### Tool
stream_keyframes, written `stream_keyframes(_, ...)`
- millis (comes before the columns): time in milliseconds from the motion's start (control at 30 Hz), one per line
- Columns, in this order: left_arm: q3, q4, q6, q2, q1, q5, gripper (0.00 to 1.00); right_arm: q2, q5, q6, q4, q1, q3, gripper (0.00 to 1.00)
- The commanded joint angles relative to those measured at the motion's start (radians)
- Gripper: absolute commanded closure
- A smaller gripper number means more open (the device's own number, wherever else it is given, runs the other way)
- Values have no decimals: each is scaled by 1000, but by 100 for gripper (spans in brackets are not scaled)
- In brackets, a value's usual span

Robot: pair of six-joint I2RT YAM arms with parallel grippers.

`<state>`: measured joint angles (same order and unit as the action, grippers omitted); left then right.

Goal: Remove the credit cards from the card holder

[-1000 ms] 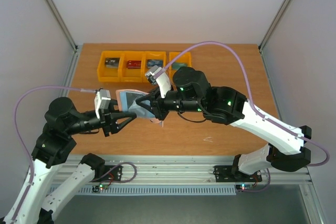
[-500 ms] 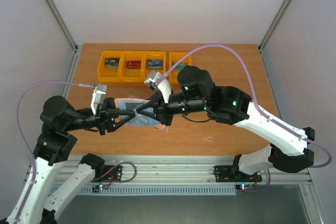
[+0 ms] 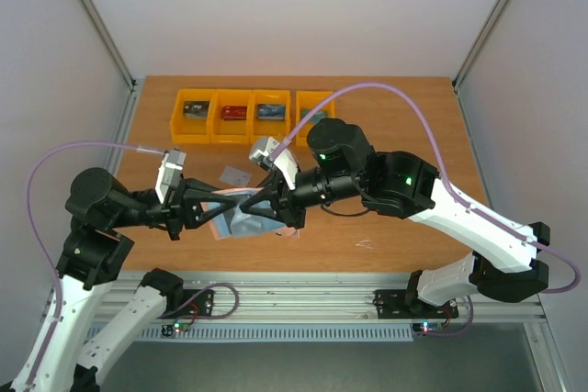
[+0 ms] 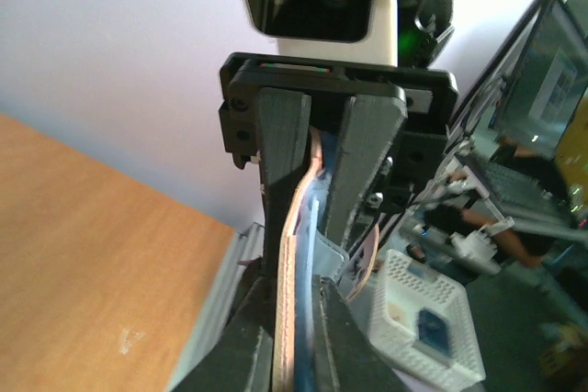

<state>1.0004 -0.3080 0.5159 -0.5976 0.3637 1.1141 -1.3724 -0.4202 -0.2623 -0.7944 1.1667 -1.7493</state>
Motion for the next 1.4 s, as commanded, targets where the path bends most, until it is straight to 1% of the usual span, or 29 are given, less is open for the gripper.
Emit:
stream_keyframes(0,24,-61,-43,38,-3,-14,100,9,-24,-29,17,-4,-10,99)
stream_keyframes(67,28,-98,-52,48,-3,-22,100,18,-34,-25,22,-12,2,99)
stream_keyframes(100,31,-137,-64,53,-3,-52,100,29,-31,-20,28,-21,16,99)
stream_keyframes(133,38,-205,-107,61,-3,-115,100,41,-2,-11,32,-31,31,92)
stream_keyframes(167,52,-286,-150,62,-3,-216,100,53,54,5,29,-43,50,74)
stream_keyframes(200,65,-364,-221,58,-5,-353,100,65,123,22,19,-58,71,58)
stream_keyframes(233,75,-434,-336,47,-4,-490,100,76,200,51,6,-80,97,46)
stream_keyframes(267,81,-488,-424,28,-5,-627,100,88,265,94,-14,-121,129,41)
stream_keyframes(300,86,-543,-583,5,-4,-748,100,102,303,142,-23,-162,164,40)
stream_keyframes(333,88,-583,-701,-25,-5,-874,100,118,318,183,-24,-189,208,39)
stream_keyframes(367,87,-609,-850,-57,-4,-1016,100,138,335,204,-17,-199,244,39)
stream_keyframes(400,87,-623,-947,-88,-3,-1145,100,158,345,217,-5,-200,280,38)
stream_keyframes(433,89,-626,-1001,-114,-3,-1269,100,175,338,224,6,-200,308,38)
stream_keyframes(467,93,-619,-1078,-128,-2,-1354,100,187,308,234,16,-200,327,38)
stream_keyframes(533,113,-584,-1167,-134,-2,-1447,100,194,238,245,31,-199,344,38)
stream_keyframes(633,173,-589,-1230,-168,7,-1480,100,160,134,240,47,-165,322,40)
stream_keyframes(700,209,-623,-1202,-211,8,-1482,100,121,79,220,98,-93,302,41)
stream_keyframes(767,210,-654,-1131,-226,7,-1428,100,69,-17,208,173,-43,281,43)
stream_keyframes(833,216,-709,-997,-225,-5,-1271,100,19,-103,217,279,-20,265,46)
stream_keyframes(900,236,-743,-864,-225,-28,-1045,100,-20,-159,249,388,-19,260,48)
stream_keyframes(967,251,-744,-701,-230,-54,-860,100,-52,-140,261,455,-18,247,54)
stream_keyframes(1067,270,-729,-557,-253,-101,-692,100,-90,-66,257,438,-19,207,61)
stream_keyframes(1100,275,-716,-534,-252,-113,-649,100,-92,-31,252,433,-22,212,63)
stream_keyframes(1133,276,-700,-492,-244,-122,-596,100,-89,-16,254,431,-35,225,63)
stream_keyframes(1167,273,-679,-481,-230,-130,-543,100,-83,-18,277,447,-63,249,64)
stream_keyframes(1200,263,-658,-473,-210,-138,-494,100,-75,-39,324,477,-99,287,65)
stream_keyframes(1267,229,-604,-440,-171,-158,-428,100,-72,-129,390,546,-193,336,67)
stream_keyframes(1300,213,-583,-421,-158,-167,-394,100,-85,-161,384,533,-212,323,68)
stream_keyframes(1367,188,-540,-387,-145,-182,-321,100,-112,-189,312,451,-231,257,69)
